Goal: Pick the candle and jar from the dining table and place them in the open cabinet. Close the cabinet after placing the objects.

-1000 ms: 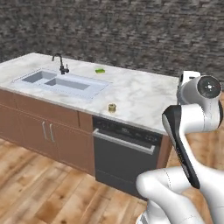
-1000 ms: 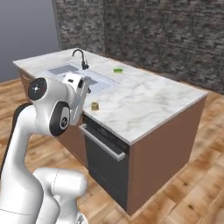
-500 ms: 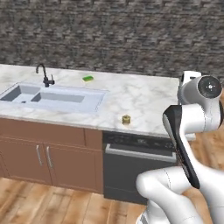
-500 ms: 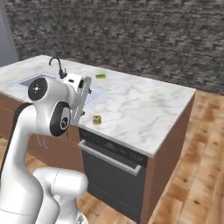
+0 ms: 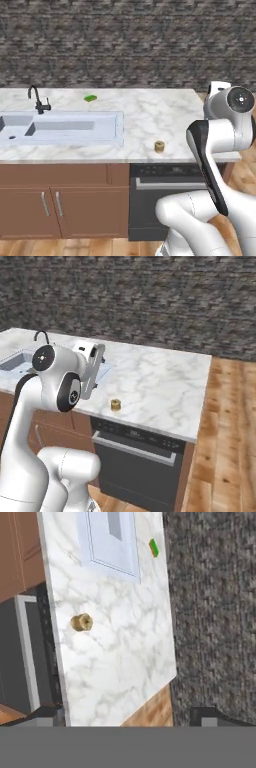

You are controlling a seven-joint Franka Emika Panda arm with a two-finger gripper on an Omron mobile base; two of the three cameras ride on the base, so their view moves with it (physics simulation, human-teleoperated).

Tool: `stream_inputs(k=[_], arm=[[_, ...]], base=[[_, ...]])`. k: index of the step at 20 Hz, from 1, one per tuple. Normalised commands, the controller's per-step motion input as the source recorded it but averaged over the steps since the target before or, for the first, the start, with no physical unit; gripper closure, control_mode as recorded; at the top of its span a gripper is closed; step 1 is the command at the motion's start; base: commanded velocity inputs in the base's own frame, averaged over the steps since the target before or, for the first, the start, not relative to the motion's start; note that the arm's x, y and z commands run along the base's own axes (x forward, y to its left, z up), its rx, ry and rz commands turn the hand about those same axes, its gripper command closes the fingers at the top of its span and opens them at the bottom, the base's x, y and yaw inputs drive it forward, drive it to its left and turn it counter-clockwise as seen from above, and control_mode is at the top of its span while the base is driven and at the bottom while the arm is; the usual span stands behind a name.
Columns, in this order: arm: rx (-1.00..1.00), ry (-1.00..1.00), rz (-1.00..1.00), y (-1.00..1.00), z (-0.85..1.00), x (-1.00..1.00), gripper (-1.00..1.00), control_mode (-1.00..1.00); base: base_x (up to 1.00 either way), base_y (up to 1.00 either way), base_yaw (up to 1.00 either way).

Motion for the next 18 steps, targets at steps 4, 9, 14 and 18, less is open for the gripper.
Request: stream_inputs(k=[4, 9, 14, 18], arm=[[0.00, 0.00, 0.00, 0.00, 0.00, 0.00, -1.00, 1.00], [0.00, 0.00, 0.00, 0.00, 0.00, 0.00, -1.00, 1.00], [0.00, 0.00, 0.00, 0.00, 0.00, 0.00, -1.00, 1.00], [0.00, 0.00, 0.00, 0.00, 0.00, 0.00, -1.00, 1.00]], base=[[0.66, 0.50, -0.36], [0.72, 0.48, -0.33], [0.26, 0.25, -0.16], [0.00, 0.00, 0.00]])
